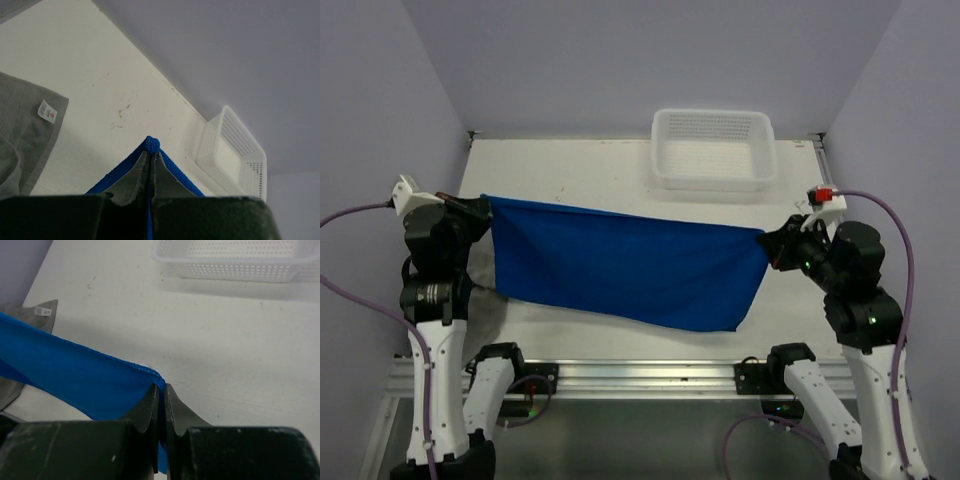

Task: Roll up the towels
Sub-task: Flatten the towel, then fold the towel

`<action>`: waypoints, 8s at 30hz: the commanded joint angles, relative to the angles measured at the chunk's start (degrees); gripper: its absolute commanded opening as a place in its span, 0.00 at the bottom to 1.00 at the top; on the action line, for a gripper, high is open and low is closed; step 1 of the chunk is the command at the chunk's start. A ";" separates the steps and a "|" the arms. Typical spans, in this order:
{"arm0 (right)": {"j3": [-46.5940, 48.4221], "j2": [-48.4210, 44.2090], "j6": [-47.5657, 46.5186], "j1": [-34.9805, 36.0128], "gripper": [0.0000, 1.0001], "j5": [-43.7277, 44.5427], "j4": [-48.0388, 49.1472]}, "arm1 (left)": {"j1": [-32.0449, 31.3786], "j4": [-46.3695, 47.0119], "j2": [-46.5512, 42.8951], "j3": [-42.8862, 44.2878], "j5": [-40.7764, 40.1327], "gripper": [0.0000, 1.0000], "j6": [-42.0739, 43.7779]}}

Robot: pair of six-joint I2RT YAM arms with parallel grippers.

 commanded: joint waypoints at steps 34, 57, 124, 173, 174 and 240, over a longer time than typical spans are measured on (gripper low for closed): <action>-11.43 39.38 -12.01 0.03 0.00 9.07 35.35 | -2.26 27.71 58.16 11.13 8.32 0.00 3.16; -22.34 25.76 -24.15 13.30 0.01 14.79 28.41 | 2.58 25.16 46.91 -3.63 9.38 0.00 5.53; -25.15 16.44 -21.25 25.69 0.11 19.00 18.03 | 6.53 21.82 35.57 -16.64 12.10 0.00 9.49; -22.07 29.10 28.67 15.41 0.61 27.88 9.69 | -9.26 13.47 28.19 -1.26 5.70 0.77 27.93; -22.68 29.09 29.20 15.41 0.61 27.45 9.68 | -10.59 13.47 28.19 -1.44 4.90 0.79 28.73; 6.91 37.79 0.99 -9.73 0.00 38.68 -7.28 | -18.34 14.78 22.04 -6.18 8.32 1.00 30.05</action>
